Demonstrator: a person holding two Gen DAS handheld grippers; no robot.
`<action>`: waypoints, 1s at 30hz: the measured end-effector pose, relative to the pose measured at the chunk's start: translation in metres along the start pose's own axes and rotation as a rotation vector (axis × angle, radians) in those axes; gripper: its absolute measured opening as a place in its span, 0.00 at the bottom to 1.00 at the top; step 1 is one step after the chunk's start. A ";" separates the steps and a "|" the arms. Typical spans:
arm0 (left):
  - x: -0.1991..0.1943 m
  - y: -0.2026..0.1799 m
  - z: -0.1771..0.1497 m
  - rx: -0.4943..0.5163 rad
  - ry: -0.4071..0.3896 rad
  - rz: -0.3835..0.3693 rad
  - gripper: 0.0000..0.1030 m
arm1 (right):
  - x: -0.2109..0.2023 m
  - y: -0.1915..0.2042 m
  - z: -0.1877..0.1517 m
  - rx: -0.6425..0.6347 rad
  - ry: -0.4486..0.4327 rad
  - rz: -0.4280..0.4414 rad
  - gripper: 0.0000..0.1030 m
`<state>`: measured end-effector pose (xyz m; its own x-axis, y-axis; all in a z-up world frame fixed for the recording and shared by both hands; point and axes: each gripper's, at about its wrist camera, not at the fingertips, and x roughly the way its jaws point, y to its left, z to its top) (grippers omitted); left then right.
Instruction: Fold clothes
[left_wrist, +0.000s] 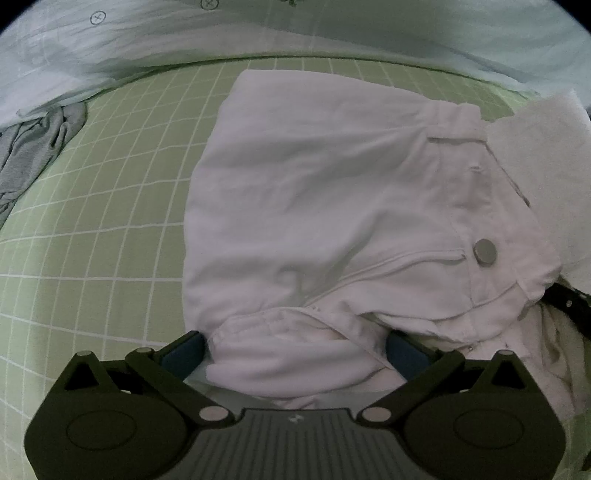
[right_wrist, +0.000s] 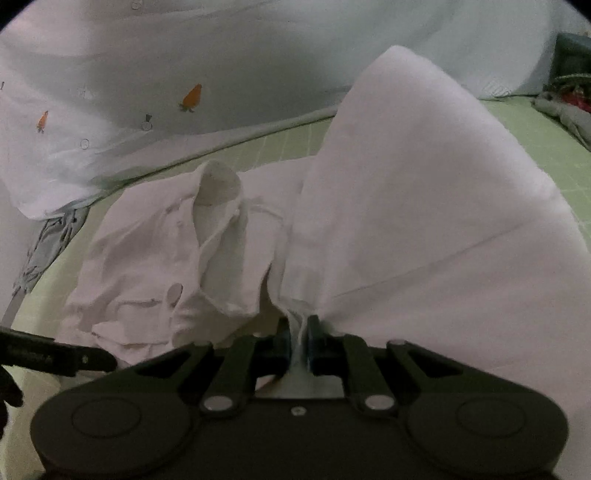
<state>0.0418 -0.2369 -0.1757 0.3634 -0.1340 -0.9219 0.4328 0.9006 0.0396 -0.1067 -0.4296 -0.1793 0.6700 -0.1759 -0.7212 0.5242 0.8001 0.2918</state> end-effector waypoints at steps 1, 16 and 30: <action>0.000 0.000 -0.001 -0.001 -0.002 0.000 1.00 | -0.001 0.000 0.004 0.011 0.013 -0.009 0.17; -0.003 -0.004 -0.005 -0.005 -0.031 0.010 1.00 | -0.030 0.026 -0.028 -0.222 0.010 -0.119 0.72; -0.004 -0.002 -0.009 -0.006 -0.048 0.006 1.00 | -0.076 -0.055 -0.008 0.071 -0.184 -0.360 0.17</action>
<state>0.0319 -0.2339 -0.1758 0.4055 -0.1487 -0.9019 0.4255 0.9040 0.0423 -0.1906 -0.4561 -0.1460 0.5166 -0.5423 -0.6625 0.7731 0.6281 0.0887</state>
